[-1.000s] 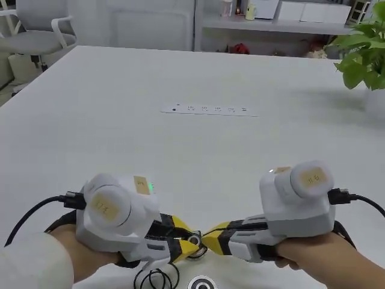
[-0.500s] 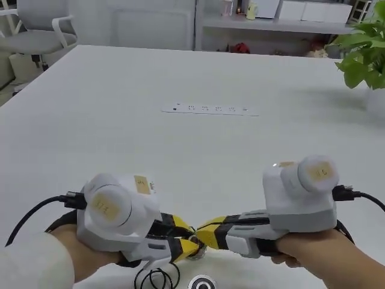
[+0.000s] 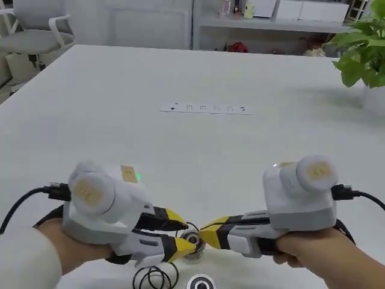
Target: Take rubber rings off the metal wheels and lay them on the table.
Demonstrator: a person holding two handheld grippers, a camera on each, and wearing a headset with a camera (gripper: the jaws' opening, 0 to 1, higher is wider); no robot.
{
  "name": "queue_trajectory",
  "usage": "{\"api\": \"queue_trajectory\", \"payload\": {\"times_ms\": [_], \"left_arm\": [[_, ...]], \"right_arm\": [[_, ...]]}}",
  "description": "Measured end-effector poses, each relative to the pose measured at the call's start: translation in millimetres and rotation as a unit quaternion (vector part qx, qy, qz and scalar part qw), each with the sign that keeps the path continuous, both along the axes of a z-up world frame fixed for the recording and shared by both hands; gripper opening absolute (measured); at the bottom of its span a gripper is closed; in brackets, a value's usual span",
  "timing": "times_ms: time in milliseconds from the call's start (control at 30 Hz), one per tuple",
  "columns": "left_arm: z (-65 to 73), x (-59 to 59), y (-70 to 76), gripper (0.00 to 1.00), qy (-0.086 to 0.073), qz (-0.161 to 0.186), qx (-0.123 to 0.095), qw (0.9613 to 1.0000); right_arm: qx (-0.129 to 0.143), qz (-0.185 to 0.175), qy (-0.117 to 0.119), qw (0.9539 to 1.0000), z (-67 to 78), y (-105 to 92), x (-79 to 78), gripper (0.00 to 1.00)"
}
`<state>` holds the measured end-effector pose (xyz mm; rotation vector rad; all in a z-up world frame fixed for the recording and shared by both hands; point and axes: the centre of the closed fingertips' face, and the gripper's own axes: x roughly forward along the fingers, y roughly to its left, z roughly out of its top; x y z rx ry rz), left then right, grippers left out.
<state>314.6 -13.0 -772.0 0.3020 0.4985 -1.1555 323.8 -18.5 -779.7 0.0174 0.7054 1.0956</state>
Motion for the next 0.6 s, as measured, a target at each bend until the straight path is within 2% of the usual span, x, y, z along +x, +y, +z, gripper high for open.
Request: {"api": "queue_trajectory", "payload": {"times_ms": [267, 300, 367, 433, 600], "left_arm": [[25.1, 4.6, 20.1, 0.29, -0.02, 0.014, -0.009, 0.9996], [27.5, 5.1, 22.1, 0.3, -0.021, 0.017, -0.011, 0.9996], [33.1, 4.5, 25.6, 0.34, -0.013, 0.027, -0.02, 0.9994], [37.2, 3.3, 29.3, 0.38, -0.015, 0.031, -0.024, 0.9991], [40.5, 0.1, 39.2, 0.4, -0.021, 0.037, -0.015, 0.999]], "right_arm": [[0.02, -0.002, 0.002, 0.9998, 10.9, 4.8, -1.9, 0.0], [0.022, -0.002, 0.001, 0.9998, 12.0, 5.6, -2.5, 0.0], [0.025, -0.001, 0.0, 0.9997, 13.9, 7.5, -3.2, 0.0], [0.028, 0.001, 0.0, 0.9996, 15.5, 9.2, -4.0, 0.0], [0.034, 0.005, 0.002, 0.9994, 19.1, 12.2, -6.6, 0.0]]}}
